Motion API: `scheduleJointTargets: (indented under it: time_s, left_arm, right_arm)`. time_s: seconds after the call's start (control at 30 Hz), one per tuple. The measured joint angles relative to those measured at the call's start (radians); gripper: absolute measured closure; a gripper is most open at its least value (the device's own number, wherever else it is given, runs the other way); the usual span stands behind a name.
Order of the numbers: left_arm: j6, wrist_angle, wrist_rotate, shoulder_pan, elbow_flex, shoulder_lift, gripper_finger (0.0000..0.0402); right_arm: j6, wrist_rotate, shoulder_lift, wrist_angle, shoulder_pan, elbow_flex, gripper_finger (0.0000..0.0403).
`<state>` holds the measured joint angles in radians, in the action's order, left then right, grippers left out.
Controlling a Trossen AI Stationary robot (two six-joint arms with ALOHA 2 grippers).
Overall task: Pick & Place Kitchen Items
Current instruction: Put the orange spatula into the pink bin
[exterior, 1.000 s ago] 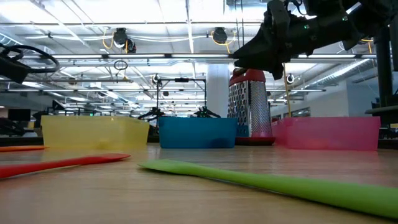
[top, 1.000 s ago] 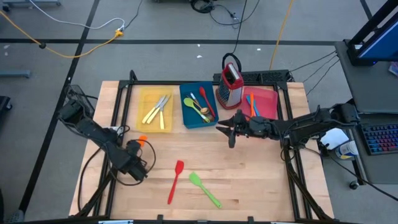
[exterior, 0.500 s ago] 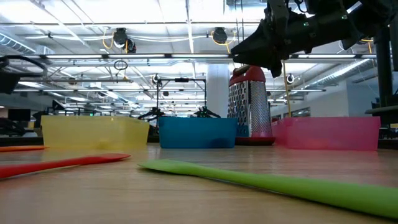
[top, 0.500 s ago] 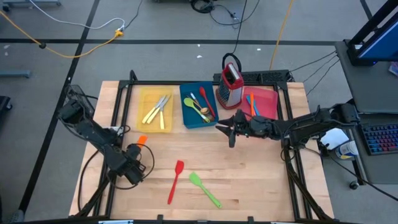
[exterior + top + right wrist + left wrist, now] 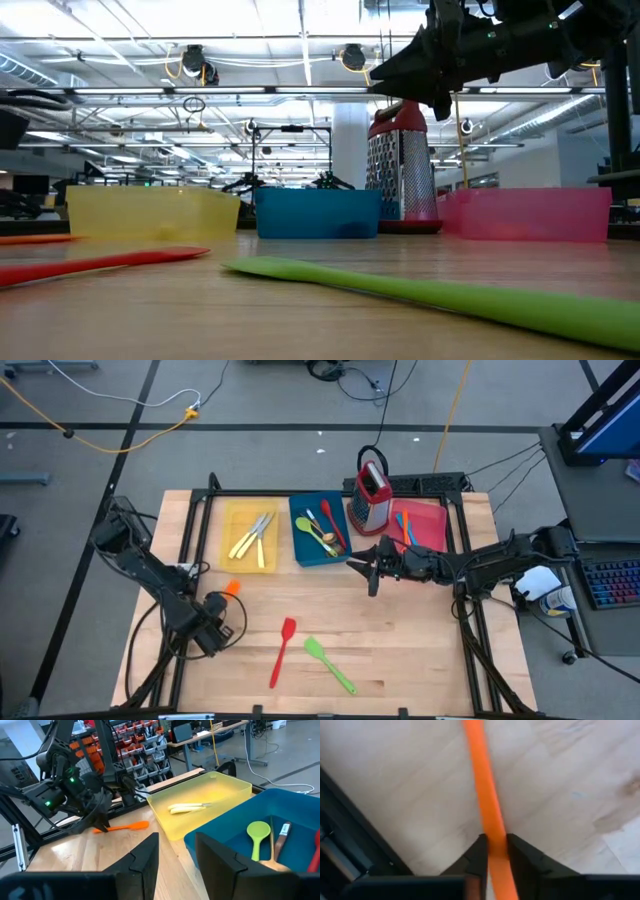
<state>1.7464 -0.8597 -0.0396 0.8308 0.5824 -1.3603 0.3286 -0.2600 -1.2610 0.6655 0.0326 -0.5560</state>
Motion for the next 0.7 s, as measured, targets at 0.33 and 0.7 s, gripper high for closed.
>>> scheduleJointTargets:
  time_s: [0.33,0.7]
  left_arm:
    - [-0.015,0.037,-0.067,0.002,0.001,0.002,0.0343]
    - [-0.025,0.199,-0.252,-0.002,0.005,0.000,0.0359]
  right_arm:
    - [0.000,0.000,0.000,0.012,0.000,0.000,0.0284]
    - [0.000,0.000,0.000,0.019,0.000,0.000,0.0285]
